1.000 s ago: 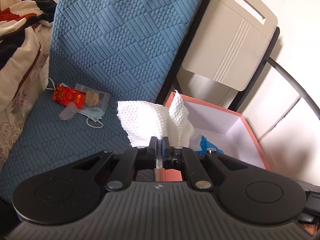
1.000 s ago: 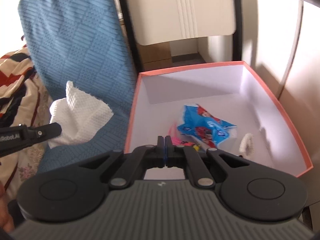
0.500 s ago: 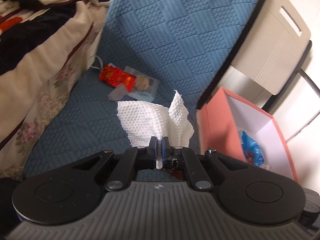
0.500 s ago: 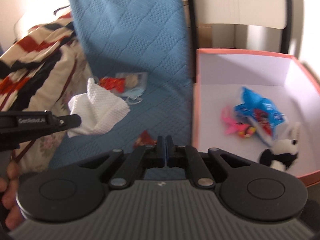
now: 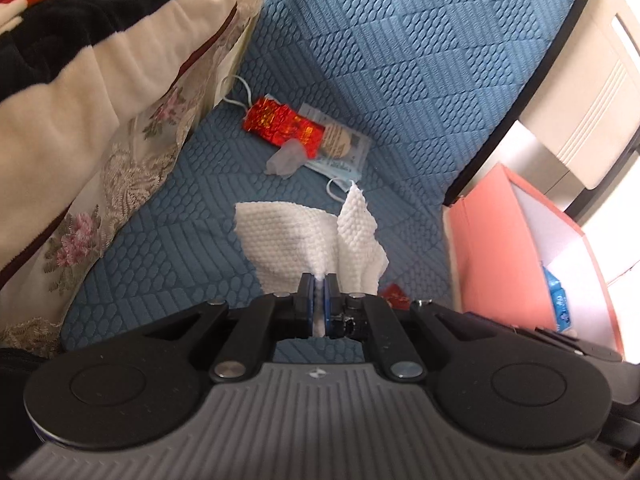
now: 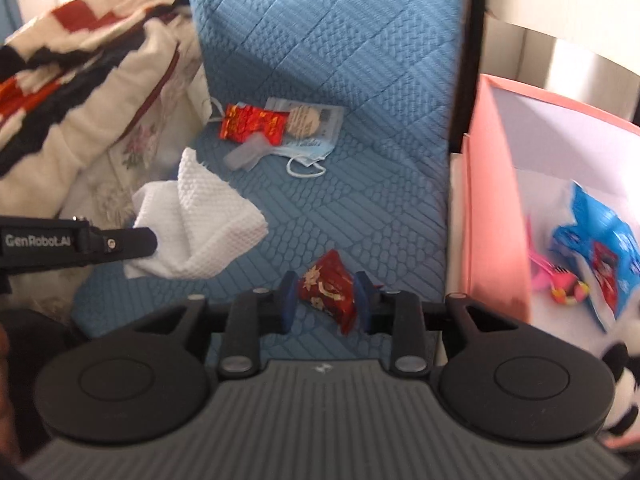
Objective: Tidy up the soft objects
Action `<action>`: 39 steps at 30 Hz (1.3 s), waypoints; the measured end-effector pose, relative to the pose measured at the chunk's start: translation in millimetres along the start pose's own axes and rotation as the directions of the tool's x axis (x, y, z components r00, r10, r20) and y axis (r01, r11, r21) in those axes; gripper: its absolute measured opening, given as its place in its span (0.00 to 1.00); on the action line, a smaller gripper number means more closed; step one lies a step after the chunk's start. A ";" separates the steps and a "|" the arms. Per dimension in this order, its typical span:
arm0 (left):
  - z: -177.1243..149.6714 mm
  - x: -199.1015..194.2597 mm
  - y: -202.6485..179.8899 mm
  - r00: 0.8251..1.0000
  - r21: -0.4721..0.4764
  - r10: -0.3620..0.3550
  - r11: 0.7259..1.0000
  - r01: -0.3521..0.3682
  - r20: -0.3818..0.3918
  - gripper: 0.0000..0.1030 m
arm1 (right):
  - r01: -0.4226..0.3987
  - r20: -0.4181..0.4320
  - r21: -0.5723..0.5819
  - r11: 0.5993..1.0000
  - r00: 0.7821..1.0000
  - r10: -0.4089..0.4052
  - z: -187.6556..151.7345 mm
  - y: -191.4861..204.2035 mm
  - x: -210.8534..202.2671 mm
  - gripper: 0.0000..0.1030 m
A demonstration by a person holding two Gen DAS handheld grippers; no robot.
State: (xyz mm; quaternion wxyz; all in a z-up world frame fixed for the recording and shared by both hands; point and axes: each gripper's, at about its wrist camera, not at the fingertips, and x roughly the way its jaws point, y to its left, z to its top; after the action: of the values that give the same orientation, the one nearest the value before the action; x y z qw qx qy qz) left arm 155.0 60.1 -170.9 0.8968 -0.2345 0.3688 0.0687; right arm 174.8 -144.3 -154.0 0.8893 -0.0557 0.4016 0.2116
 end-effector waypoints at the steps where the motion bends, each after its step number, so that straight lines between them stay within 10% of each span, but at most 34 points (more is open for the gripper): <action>1: 0.0 2.5 1.5 1.000 -0.005 0.000 1.000 0.000 -0.005 0.06 | -0.003 -0.005 -0.022 1.000 1.000 0.003 0.3 2.2 4.9 0.32; 19: -1.7 20.5 18.4 0.999 -0.021 0.009 1.000 -0.010 -0.036 0.06 | 0.028 -0.101 -0.152 0.988 0.994 -0.044 -7.0 10.7 77.8 0.48; 27: -2.4 16.5 19.2 0.999 -0.021 0.012 1.000 -0.012 -0.030 0.06 | 0.008 -0.129 -0.123 0.992 0.991 -0.024 -3.0 9.0 72.5 0.27; 39: 6.8 -15.2 3.8 1.000 0.001 -0.001 1.000 0.001 0.019 0.06 | -0.005 -0.059 -0.064 0.998 0.998 0.001 6.0 2.0 27.2 0.23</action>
State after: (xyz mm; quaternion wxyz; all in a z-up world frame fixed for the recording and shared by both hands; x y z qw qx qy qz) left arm 147.2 67.4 -157.6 0.9005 -0.2336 0.3600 0.0706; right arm 194.2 -131.8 -169.9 0.8744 -0.0900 0.4208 0.2242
